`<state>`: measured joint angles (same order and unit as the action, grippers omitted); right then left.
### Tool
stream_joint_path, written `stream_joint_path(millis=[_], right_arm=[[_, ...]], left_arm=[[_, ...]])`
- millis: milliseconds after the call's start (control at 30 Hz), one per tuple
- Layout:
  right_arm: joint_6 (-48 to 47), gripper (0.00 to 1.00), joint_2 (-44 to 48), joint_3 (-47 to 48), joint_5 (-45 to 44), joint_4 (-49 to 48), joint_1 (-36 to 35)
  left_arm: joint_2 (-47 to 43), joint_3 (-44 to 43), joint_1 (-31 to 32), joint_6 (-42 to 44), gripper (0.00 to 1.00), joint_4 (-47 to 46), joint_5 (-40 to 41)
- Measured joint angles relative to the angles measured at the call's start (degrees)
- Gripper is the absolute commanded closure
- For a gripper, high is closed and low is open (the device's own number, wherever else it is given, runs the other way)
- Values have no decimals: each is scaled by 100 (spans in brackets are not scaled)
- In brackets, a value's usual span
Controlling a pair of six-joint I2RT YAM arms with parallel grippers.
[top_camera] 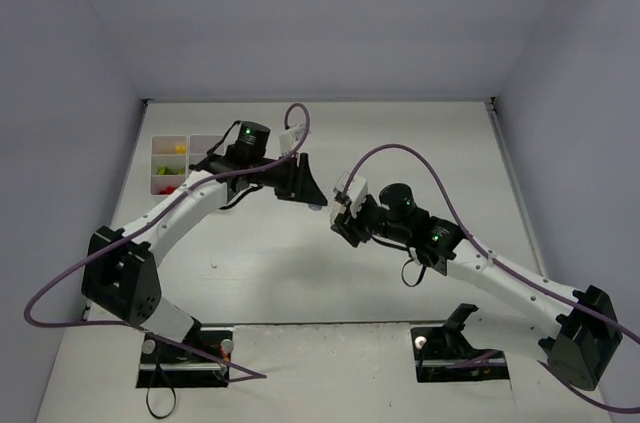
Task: Sort the legos into containers by color
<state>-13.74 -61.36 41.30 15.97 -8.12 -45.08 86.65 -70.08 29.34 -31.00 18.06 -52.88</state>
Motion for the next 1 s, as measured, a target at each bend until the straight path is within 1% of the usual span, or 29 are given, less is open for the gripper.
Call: stream_joint_path(millis=[267, 467, 567, 667, 800, 1000], right_arm=[[0, 93, 50, -192, -120, 197, 9], [2, 93, 72, -192, -212, 251, 9], [4, 93, 111, -192, -251, 282, 9], [28, 93, 142, -192, -319, 284, 9], [76, 93, 149, -190, -382, 289, 9], [168, 93, 149, -190, -483, 310, 9]], left_arm=[[-343, 0, -1069, 352, 85, 535, -168], [-647, -28, -1757, 466, 85, 822, 140], [-695, -101, -2063, 470, 85, 898, 498], [-743, -138, -2258, 468, 85, 984, 1078], [-804, -157, -2317, 450, 85, 1071, 1875], [-824, -181, -2426, 299, 85, 1099, 2774]])
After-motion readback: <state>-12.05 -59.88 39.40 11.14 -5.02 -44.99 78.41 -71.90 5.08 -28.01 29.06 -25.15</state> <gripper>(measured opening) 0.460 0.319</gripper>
